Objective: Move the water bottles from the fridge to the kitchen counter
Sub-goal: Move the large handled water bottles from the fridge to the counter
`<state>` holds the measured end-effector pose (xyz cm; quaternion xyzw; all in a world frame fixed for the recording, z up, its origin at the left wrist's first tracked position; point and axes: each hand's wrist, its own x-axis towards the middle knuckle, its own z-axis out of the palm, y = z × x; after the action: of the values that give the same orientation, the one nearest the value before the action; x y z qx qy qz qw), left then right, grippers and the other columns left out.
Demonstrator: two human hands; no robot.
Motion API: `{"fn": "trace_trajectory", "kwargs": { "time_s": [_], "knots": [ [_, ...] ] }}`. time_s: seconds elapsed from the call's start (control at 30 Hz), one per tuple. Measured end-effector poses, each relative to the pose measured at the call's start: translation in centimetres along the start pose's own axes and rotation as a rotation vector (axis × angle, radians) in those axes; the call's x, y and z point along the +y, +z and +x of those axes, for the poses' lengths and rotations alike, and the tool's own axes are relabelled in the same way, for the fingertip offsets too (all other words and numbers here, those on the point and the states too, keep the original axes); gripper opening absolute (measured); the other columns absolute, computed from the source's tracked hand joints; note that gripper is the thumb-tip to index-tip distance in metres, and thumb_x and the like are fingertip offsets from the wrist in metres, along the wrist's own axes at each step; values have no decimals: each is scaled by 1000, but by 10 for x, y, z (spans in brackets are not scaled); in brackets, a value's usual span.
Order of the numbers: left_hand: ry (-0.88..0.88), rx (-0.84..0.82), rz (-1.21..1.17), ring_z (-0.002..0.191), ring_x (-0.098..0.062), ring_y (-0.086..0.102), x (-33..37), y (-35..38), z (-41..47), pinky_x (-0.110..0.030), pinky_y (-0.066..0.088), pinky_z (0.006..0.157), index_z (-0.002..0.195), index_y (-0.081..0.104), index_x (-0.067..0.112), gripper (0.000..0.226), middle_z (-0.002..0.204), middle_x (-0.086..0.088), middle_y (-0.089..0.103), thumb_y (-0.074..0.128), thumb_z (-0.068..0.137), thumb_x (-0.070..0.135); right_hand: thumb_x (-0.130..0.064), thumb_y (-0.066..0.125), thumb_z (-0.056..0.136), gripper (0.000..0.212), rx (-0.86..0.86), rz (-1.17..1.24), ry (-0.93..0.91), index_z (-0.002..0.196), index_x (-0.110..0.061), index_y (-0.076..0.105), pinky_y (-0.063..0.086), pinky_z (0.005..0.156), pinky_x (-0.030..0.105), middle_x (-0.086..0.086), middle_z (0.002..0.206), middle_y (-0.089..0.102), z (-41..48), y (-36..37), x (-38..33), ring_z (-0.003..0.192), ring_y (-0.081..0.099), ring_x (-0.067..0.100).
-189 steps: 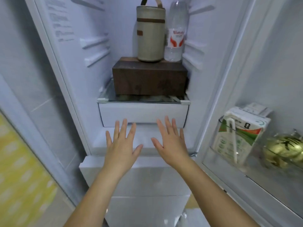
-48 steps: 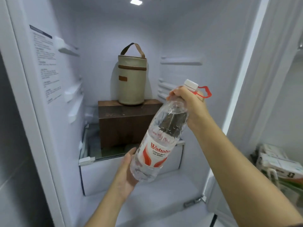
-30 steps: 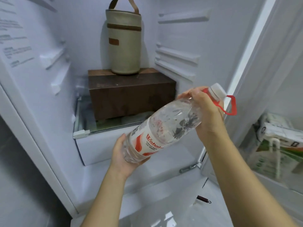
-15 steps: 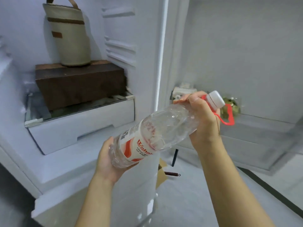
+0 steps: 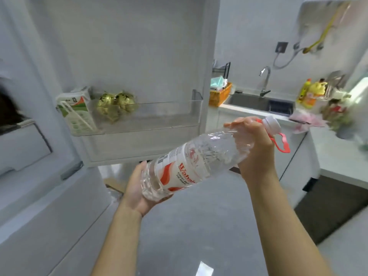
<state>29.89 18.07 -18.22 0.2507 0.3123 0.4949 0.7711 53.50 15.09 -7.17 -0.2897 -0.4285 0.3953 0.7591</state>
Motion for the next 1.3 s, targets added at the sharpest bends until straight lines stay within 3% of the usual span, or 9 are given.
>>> {"fn": "trace_trajectory", "kwargs": {
  "time_s": [0.1,0.17,0.3,0.43,0.57,0.67,0.8,1.0,1.3],
  "knots": [
    [-73,-41,34,97,-34,67,-22,36,28,-47,52,85,102,74,9,44,114,-16,67,51,87,42,-12,55,73,7,100,-33,-58,74,-7,60,54,71,29,1,67,68,7,-43,-19,74,67,21],
    [-131,-61,42,96,-35,69,-37,56,50,-47,54,79,105,75,9,49,114,-17,69,45,91,46,-12,55,74,8,156,-55,-91,75,-7,60,53,74,32,1,68,68,14,-71,-27,76,66,22],
    [-214,-158,104,92,-31,69,-65,98,95,-46,53,83,100,76,13,41,108,-12,70,60,76,42,-17,55,77,12,265,-124,-107,73,-12,65,51,75,34,2,73,68,31,-123,-35,79,64,20],
    [-273,-181,140,91,-32,67,-90,129,155,-47,49,86,94,75,16,37,105,-10,69,51,87,43,-16,56,76,11,345,-99,-152,73,-12,66,52,74,30,0,71,70,66,-168,-34,75,67,19],
    [-362,-266,176,94,-33,64,-100,169,211,-51,43,95,89,75,16,35,103,-11,68,69,64,39,-11,53,76,22,415,-59,-208,64,-18,70,54,63,23,0,66,70,106,-201,-34,68,68,17],
    [-416,-335,206,92,-33,64,-108,196,247,-50,42,96,88,75,14,41,102,-11,67,77,52,34,-11,55,75,15,497,-114,-238,68,-12,68,54,63,24,3,67,69,130,-223,-34,69,68,19],
    [-469,-354,195,83,-34,70,-126,225,285,-52,47,90,86,78,13,34,97,-13,72,68,62,34,-14,56,73,14,605,-157,-247,78,-1,61,54,67,27,11,73,67,149,-253,-37,72,65,22],
    [-523,-385,180,79,-34,71,-156,258,325,-50,54,78,85,78,12,28,93,-14,72,65,69,31,-13,55,71,15,664,-188,-263,78,-1,59,53,72,30,9,70,66,172,-294,-41,71,64,24],
    [-569,-359,176,87,-35,71,-224,325,382,-54,48,93,89,79,10,34,98,-17,73,60,81,37,-15,59,69,13,690,-157,-259,75,-3,59,52,73,34,12,71,65,215,-397,-59,73,63,29]
  ]
}}
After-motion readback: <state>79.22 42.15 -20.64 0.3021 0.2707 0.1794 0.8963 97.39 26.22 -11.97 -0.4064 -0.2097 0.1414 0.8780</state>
